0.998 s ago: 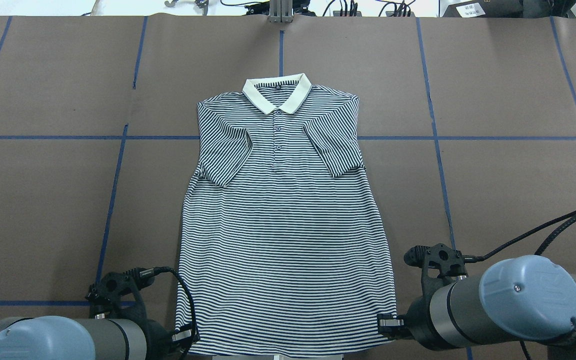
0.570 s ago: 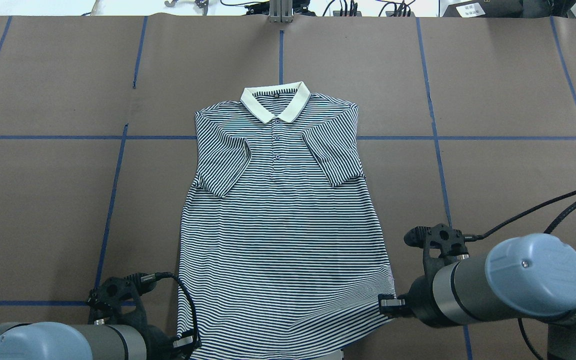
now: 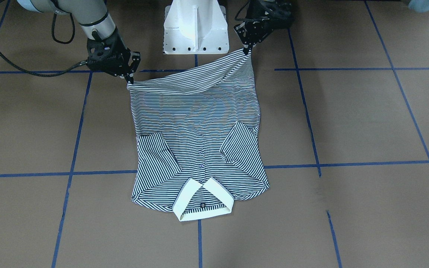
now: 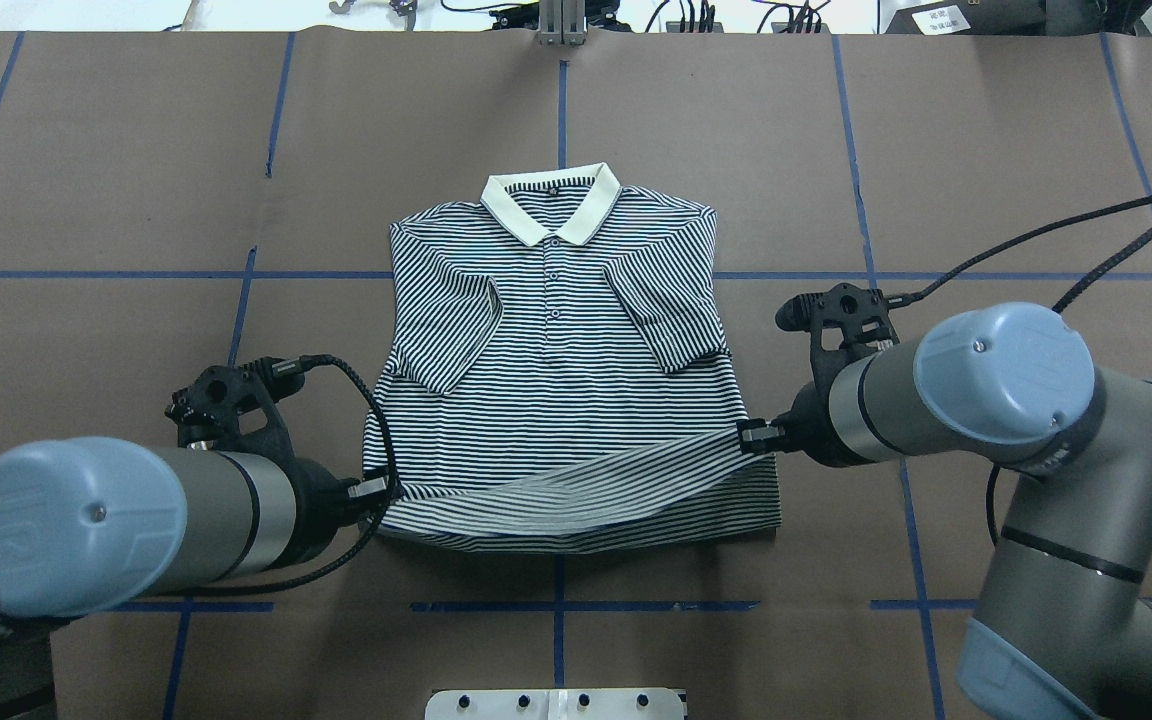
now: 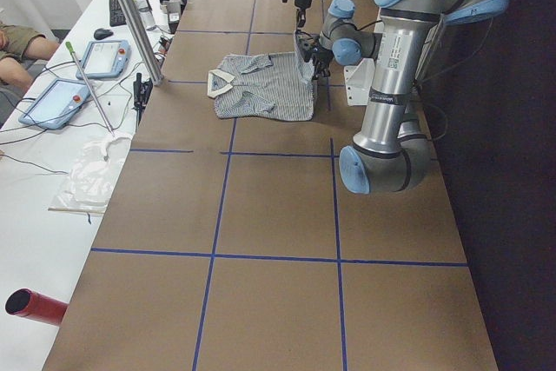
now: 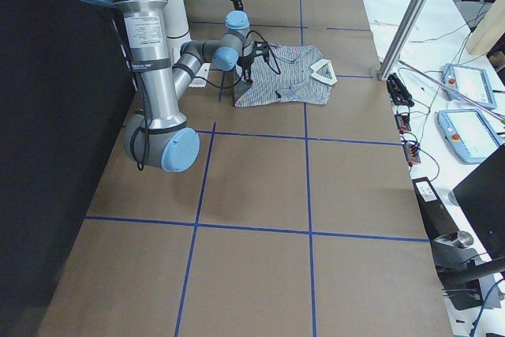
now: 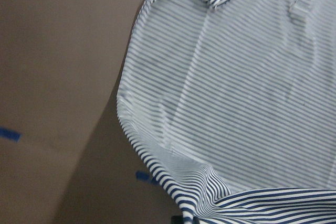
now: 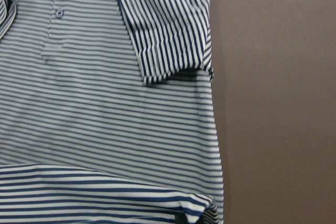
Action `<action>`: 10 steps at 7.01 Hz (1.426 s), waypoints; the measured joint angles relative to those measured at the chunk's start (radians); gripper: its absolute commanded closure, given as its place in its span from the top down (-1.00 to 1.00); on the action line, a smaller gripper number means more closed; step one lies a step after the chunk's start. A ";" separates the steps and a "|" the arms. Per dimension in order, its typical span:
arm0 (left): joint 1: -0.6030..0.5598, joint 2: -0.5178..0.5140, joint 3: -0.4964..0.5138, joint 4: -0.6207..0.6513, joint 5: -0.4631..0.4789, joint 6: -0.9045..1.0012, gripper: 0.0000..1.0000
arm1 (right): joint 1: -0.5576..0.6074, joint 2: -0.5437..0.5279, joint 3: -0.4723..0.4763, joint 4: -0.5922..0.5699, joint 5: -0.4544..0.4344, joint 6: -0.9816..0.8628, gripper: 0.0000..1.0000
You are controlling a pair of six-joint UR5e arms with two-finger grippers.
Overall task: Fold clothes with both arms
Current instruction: 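Lift the hem with both grippers and fold it up toward the collar, then open both grippers at the collar and raise them off the shirt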
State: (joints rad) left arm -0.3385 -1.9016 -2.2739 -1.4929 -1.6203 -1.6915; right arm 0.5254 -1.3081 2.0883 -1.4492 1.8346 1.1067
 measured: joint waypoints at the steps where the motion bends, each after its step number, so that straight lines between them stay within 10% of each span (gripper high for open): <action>1: -0.048 -0.013 0.039 -0.006 0.000 0.025 -1.00 | 0.050 0.040 -0.053 0.000 0.000 -0.040 -1.00; 10: -0.361 -0.166 0.588 -0.371 -0.055 0.193 -1.00 | 0.282 0.357 -0.676 0.264 0.045 -0.077 -1.00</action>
State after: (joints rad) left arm -0.6995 -2.0674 -1.6863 -1.8644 -1.6755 -1.4984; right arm 0.8079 -0.9512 1.4120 -1.1853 1.8799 1.0301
